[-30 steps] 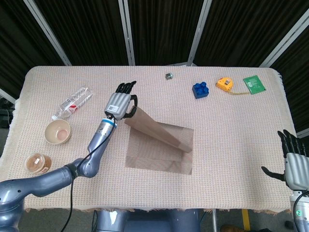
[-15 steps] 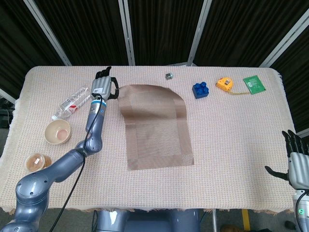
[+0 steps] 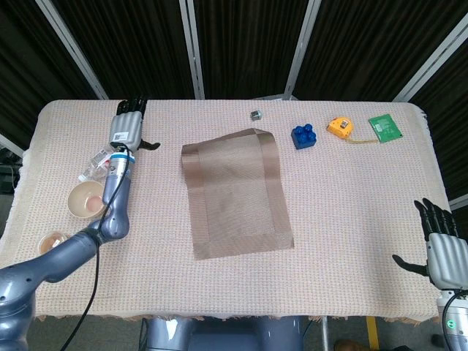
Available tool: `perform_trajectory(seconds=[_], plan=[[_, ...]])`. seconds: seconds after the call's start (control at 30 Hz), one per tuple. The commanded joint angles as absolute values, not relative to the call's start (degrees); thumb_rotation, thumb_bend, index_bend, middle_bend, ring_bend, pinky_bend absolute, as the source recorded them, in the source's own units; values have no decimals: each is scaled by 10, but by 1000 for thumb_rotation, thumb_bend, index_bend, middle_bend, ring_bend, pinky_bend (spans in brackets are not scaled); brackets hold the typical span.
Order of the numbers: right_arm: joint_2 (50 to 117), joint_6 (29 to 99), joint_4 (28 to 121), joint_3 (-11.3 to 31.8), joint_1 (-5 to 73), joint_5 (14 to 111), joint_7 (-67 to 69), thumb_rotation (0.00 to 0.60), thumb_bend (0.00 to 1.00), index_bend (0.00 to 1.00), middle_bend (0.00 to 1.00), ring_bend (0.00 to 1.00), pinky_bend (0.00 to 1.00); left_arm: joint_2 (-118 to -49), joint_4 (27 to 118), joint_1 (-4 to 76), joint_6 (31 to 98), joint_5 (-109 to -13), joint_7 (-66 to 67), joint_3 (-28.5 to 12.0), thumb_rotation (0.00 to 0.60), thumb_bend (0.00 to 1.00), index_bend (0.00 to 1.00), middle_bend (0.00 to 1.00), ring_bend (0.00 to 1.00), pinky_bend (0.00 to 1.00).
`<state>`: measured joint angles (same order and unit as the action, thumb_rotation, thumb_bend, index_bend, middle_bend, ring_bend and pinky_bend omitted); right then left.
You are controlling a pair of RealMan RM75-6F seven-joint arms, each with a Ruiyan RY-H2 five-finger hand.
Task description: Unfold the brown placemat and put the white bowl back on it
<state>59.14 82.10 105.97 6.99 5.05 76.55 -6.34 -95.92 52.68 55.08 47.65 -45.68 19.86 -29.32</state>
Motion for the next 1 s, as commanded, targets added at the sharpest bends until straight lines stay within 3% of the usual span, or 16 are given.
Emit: perform_trajectory(seconds=[0.03, 0.17, 0.47, 0.7, 1.0], plan=[[594, 810, 1060, 63, 57, 778, -68, 600, 0, 18, 0, 0, 0, -825, 722, 425, 572, -507, 190, -239, 600, 23, 0, 0, 0, 0], [598, 789, 1058, 56, 70, 794, -76, 600, 0, 18, 0, 0, 0, -744, 832, 350, 627, -547, 164, -206, 600, 24, 0, 0, 0, 0], [602, 703, 1045, 43, 126, 838, -59, 600, 0, 47, 0, 0, 0, -624, 975, 223, 737, -632, 128, -135, 600, 30, 0, 0, 0, 0], [626, 614, 1002, 42, 200, 893, -4, 600, 1, 142, 0, 0, 0, -592, 1042, 158, 812, -661, 160, -92, 600, 31, 0, 0, 0, 0], [717, 540, 912, 49, 288, 933, 24, 600, 105, 337, 0, 0, 0, -602, 1055, 137, 832, -669, 173, -75, 600, 38, 0, 0, 0, 0]])
